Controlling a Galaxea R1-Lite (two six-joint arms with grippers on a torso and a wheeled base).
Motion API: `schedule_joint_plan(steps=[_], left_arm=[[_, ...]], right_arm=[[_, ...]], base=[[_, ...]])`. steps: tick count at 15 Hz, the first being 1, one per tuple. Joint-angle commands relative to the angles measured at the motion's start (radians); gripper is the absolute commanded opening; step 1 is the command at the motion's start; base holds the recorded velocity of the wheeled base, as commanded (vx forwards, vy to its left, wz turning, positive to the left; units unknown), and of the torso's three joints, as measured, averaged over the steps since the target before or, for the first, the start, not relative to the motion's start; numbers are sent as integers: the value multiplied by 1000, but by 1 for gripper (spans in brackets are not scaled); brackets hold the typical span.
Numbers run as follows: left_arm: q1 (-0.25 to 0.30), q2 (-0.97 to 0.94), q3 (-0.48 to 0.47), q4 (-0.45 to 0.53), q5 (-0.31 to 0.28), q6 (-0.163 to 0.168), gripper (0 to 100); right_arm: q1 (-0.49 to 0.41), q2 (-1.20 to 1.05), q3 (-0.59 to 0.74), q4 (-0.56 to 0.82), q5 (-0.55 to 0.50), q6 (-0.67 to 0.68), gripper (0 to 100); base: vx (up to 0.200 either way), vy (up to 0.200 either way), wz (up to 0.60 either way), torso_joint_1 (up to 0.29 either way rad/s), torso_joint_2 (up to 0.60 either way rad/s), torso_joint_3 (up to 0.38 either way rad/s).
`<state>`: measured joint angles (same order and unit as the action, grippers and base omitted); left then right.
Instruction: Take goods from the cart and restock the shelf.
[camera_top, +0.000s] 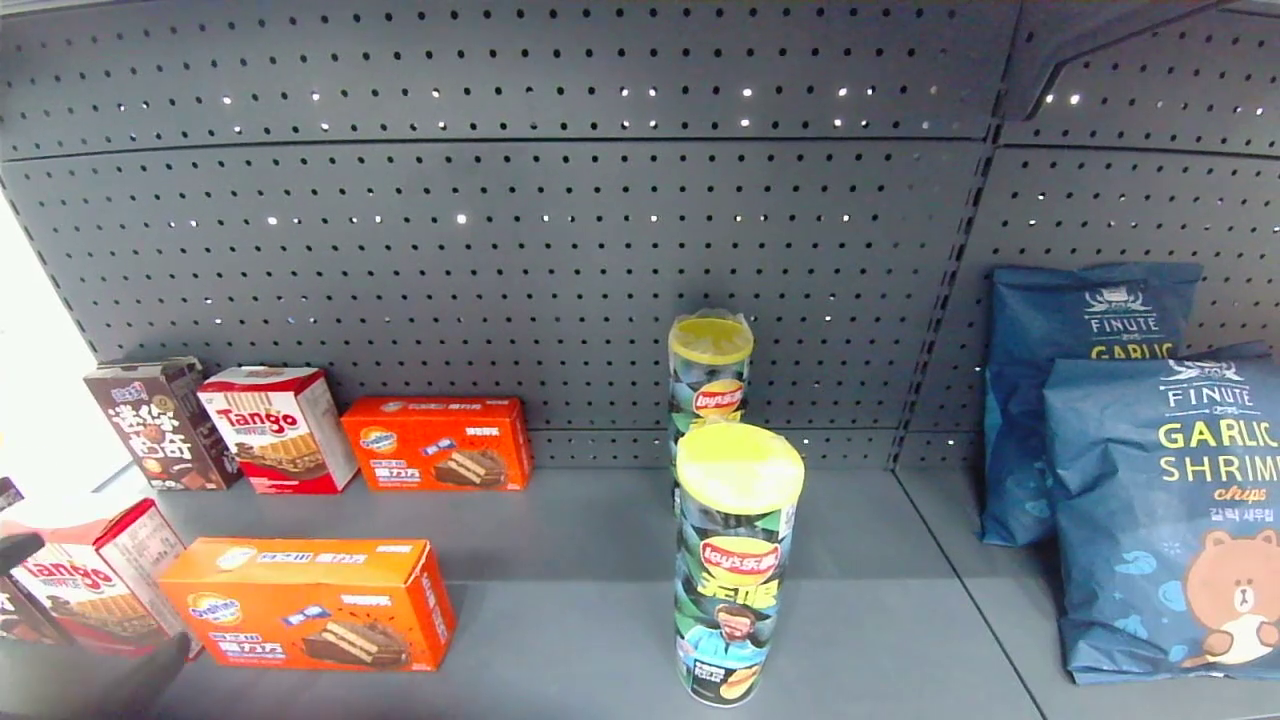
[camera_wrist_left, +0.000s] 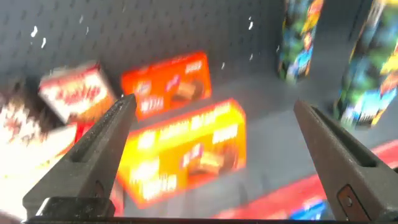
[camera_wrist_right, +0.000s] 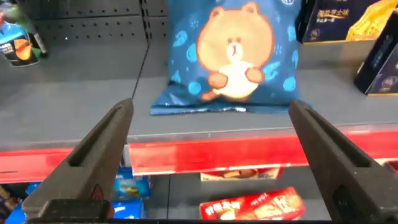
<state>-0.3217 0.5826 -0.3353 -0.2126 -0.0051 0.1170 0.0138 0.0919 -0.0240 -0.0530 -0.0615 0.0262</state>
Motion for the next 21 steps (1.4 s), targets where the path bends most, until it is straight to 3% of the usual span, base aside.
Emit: schedule_joint_plan(steps=[1,4,7,8,10,15,19,21], left_arm=[[3,-231,73,139,11,0,100],[0,-368,94,283,4,1,100],[0,-468,187,288,-3,29,100],[7,-564,275,283,5,38,100],[13,-583,285,286,14,24,100],[-20,-583,283,286,-65,16,100],[-51,-583,285,286,-82,18,100],[-42,-583,291,266,-24,-34,100]], right_arm=[[-12,-92,24,30,40,-8,100],[-12,-92,24,56,46,-22,100],[-12,-92,24,56,48,-22,100],[-12,-92,24,56,48,-22,100],[-12,-92,24,56,48,-22,100],[-12,-92,24,56,48,-23,100],[-12,-92,24,56,48,-23,100],[-12,-92,24,56,48,-22,100]], base=[[0,0,0,0,0,0],[0,0,0,0,0,0],[0,0,0,0,0,0],[0,0,0,0,0,0],[0,0,0,0,0,0],[0,0,0,0,0,0],[0,0,0,0,0,0],[0,0,0,0,0,0]])
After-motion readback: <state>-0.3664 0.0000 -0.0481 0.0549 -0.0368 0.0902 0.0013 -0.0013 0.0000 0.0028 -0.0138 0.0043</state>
